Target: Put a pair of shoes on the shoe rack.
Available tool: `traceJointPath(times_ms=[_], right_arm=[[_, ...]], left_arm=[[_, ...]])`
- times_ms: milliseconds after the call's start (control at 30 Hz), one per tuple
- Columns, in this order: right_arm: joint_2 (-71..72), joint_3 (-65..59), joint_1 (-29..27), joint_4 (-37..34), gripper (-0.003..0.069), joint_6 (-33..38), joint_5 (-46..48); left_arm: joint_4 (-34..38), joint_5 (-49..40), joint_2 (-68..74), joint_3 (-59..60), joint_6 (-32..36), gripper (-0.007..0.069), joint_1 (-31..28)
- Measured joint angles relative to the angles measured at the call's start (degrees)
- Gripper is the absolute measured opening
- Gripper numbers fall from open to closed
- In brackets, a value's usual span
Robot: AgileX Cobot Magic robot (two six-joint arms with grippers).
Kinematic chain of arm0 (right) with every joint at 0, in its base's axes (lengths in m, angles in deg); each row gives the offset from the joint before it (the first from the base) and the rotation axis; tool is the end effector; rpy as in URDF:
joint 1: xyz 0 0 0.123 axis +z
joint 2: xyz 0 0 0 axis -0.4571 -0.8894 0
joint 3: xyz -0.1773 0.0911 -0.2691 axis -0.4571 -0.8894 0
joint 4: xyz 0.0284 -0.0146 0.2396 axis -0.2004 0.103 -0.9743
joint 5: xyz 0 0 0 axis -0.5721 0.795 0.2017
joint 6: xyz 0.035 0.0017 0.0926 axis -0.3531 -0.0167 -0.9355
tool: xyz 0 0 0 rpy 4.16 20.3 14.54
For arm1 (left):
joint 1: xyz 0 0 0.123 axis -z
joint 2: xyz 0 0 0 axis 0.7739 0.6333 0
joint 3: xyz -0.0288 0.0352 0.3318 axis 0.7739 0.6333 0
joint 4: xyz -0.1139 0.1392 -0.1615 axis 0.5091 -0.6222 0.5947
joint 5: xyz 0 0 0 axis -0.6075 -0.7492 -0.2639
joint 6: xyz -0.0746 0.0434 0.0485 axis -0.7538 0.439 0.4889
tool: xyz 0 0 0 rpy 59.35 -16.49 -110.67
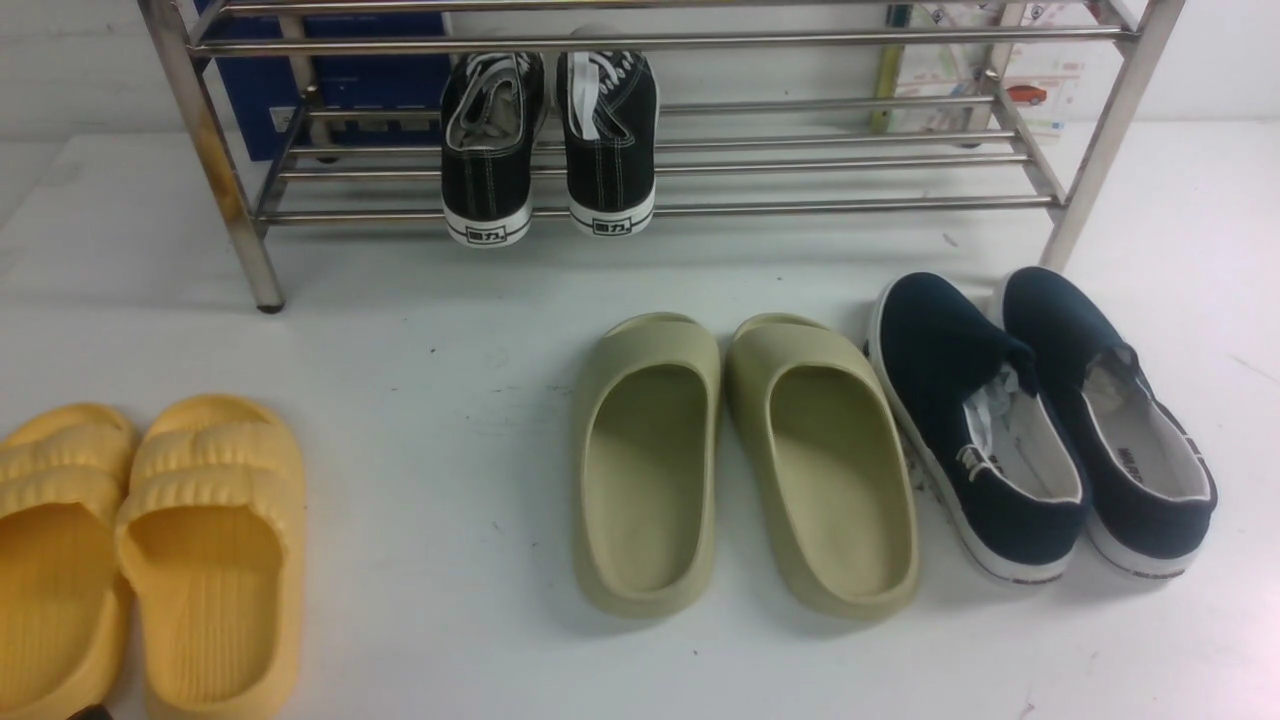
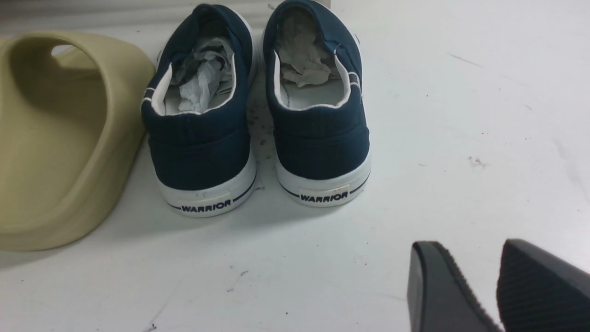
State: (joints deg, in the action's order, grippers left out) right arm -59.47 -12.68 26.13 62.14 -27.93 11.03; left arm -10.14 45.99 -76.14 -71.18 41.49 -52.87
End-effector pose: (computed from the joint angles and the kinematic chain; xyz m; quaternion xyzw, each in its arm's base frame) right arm -0.0008 0.0009 0.1711 0.0436 0.8055 0.0266 0.5903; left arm -0.0005 -0.0060 0.1657 -0.1405 0.7990 -0.1159 0.5731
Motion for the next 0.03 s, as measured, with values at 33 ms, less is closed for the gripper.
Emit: traceJointPath(times_ms=[33], right_arm=[[0.0, 0.0, 0.0, 0.0, 0.0239, 0.0, 0.0]], left_arm=[[0.0, 0.0, 0.0, 0.0, 0.0, -0.0013, 0.0]])
